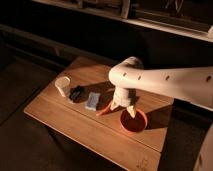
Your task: Pick up the ceramic bowl
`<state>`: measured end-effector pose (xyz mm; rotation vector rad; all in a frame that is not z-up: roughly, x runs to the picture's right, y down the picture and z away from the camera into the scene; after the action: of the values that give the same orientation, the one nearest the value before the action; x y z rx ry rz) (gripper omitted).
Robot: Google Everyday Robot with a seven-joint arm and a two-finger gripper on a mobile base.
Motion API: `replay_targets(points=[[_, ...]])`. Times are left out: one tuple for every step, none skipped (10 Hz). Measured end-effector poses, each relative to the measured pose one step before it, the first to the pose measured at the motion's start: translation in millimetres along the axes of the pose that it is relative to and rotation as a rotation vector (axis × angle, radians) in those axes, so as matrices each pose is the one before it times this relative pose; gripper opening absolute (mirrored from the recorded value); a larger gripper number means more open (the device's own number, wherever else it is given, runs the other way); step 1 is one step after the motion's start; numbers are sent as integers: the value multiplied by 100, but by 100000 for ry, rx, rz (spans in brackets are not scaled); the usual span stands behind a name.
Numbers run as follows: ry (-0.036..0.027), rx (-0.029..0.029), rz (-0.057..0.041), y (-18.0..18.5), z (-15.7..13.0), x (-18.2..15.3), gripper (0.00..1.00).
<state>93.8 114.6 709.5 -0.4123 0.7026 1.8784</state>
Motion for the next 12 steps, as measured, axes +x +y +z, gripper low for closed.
replay_targets(points=[[1401,-599,-1428,157,890,-20,65],[872,-168,-923,185,582,-56,65],[1043,-302,-814,200,693,-122,65],[1425,76,-766,184,885,-115,65],[990,173,-472,160,538,19,65],[1135,-44,-359,180,634,29,65],[1294,47,-231,84,698,39,65],[911,60,-357,69,590,19,63],[85,312,-725,68,373,-51,54],[-463,450,-606,-11,145,-88,44],[-913,350,-355,-26,-32,-92,34],[-739,200,212,-57,-65,-41,26]])
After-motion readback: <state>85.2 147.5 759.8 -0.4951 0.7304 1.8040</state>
